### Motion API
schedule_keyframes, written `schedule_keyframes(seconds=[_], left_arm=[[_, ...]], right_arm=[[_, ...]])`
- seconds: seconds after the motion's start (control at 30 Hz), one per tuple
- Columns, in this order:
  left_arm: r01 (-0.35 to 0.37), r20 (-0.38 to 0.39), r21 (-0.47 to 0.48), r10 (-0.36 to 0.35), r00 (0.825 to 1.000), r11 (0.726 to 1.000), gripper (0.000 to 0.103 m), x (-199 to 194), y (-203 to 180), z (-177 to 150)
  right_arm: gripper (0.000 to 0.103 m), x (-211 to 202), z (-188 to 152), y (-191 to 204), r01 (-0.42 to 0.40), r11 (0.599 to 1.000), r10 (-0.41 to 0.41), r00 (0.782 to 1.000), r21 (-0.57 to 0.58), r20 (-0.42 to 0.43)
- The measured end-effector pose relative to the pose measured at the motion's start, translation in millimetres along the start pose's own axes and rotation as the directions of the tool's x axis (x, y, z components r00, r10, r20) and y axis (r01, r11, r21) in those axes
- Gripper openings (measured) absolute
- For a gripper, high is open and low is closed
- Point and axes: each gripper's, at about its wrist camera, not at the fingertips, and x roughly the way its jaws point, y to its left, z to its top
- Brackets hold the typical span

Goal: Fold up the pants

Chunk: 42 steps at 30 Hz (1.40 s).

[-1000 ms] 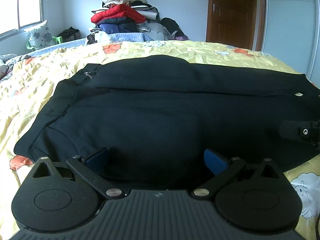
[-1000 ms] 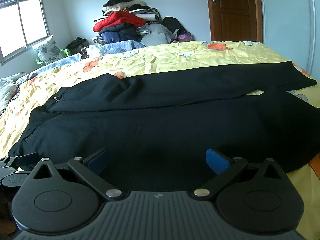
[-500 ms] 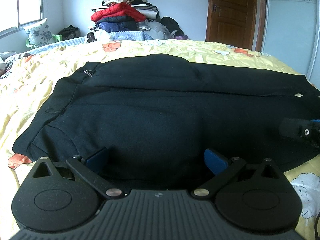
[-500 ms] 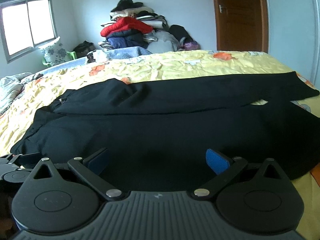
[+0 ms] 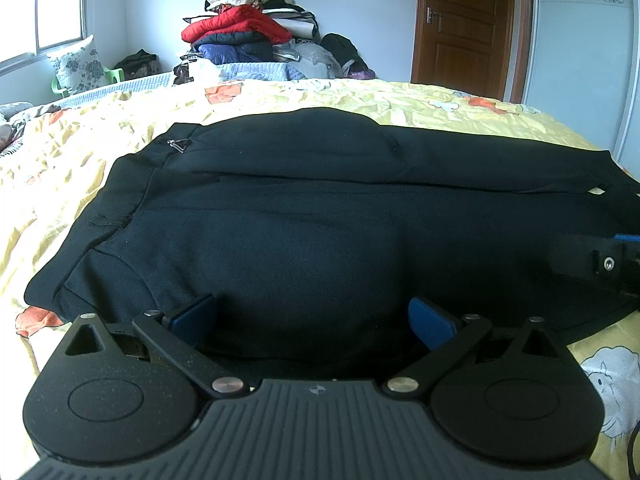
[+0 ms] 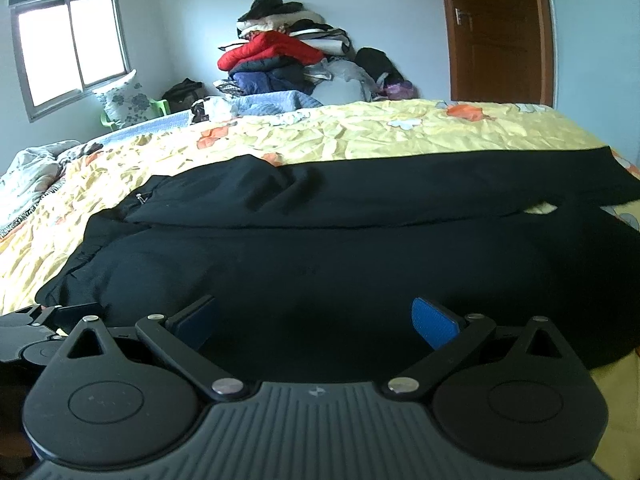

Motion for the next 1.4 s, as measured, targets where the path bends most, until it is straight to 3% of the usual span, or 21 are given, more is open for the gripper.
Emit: schedule_keyframes(seconds=[0.23, 0.37, 0.43, 0.67, 0.8, 0.97, 1.13, 1.23, 1.33, 1.4], left_arm=[[0.025, 0.025, -0.015, -0.024, 0.999, 1.0, 0.103, -5, 5, 0], [0.017, 0.044, -0.028, -0.016, 0.999, 0.999, 0.102, -8, 15, 5], [-0.004, 0.054, -0.021, 0.005, 0.999, 1.0, 0.102, -9, 22, 10], [-0.139, 0.1, 0.019, 0.136, 0.986, 0.99, 0.102, -3, 43, 44], [-0.222, 0.094, -0.021, 0.223, 0.97, 0.975, 0.102, 4, 59, 66], [-0.247, 0.087, -0.065, 0.252, 0.964, 0.967, 0.102, 8, 74, 81], [-0.221, 0.076, -0.067, 0.226, 0.971, 0.973, 0.102, 13, 82, 82], [-0.192, 0.059, -0.084, 0.197, 0.979, 0.978, 0.102, 22, 92, 86], [-0.171, 0.051, -0.104, 0.177, 0.983, 0.98, 0.1, 30, 103, 96], [-0.165, 0.048, -0.112, 0.171, 0.984, 0.98, 0.099, 37, 110, 107]], right_arm=[[0.103, -1, 8, 9, -0.039, 0.997, 0.04, 0.999, -0.062, 0.015], [0.103, 0, 27, 12, -0.098, 0.98, 0.11, 0.992, -0.175, 0.062], [0.103, 3, 40, 12, -0.13, 0.963, 0.156, 0.983, -0.237, 0.097], [0.103, 49, 79, 34, -0.153, 0.887, 0.168, 0.986, -0.436, -0.005], [0.103, 75, 97, 48, -0.17, 0.86, 0.182, 0.983, -0.482, -0.021], [0.103, 111, 126, 62, -0.194, 0.834, 0.206, 0.978, -0.516, -0.034], [0.103, 152, 162, 56, -0.33, 0.838, 0.312, 0.943, -0.435, -0.113], [0.103, 181, 178, 50, -0.425, 0.822, 0.381, 0.905, -0.379, -0.19], [0.102, 214, 188, 52, -0.46, 0.814, 0.391, 0.885, -0.354, -0.251], [0.086, 235, 192, 54, -0.485, 0.81, 0.402, 0.869, -0.331, -0.288]])
